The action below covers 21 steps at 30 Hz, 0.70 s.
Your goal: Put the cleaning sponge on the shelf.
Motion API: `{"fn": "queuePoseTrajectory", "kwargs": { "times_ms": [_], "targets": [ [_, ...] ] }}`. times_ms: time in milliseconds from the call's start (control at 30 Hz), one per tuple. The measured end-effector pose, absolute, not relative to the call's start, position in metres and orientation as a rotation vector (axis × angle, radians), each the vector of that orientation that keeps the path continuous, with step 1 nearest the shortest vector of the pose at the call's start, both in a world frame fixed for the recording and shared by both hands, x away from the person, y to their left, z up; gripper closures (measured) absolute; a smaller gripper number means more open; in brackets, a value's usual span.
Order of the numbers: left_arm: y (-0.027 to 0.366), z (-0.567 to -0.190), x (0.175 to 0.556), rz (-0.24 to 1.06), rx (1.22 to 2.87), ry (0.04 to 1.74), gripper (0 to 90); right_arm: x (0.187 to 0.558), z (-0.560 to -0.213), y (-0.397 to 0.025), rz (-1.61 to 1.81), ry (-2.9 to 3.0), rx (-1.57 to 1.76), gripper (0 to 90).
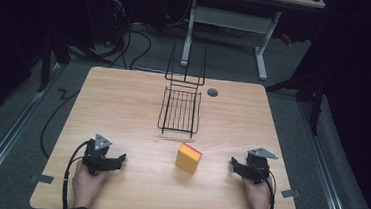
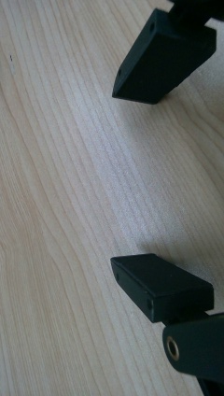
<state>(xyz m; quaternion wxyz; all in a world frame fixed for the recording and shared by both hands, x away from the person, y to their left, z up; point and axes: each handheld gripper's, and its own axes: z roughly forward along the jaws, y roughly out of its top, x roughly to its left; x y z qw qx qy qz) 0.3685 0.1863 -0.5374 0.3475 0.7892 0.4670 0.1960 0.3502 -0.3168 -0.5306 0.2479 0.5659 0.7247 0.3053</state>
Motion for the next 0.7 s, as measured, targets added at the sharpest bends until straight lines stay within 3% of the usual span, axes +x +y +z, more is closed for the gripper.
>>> {"fn": "queuePoseTrajectory", "kwargs": {
  "times_ms": [200, 367, 700],
  "targets": [
    [0.1864, -0.5374, 0.3685, 0.507, 2.046, 1.211, 16.7, 0.3491, -0.5306, -0.3162, 0.831, 1.981, 1.536, 30.0],
    [0.1866, -0.5372, 0.3686, 0.504, 2.046, 1.211, 16.7, 0.3491, -0.5303, -0.3163, 0.833, 2.010, 1.525, 24.5],
    [0.1866, -0.5372, 0.3686, 0.505, 2.047, 1.211, 16.8, 0.3470, -0.5247, -0.3173, 0.933, 2.016, 1.519, 24.9]
  ]
}}
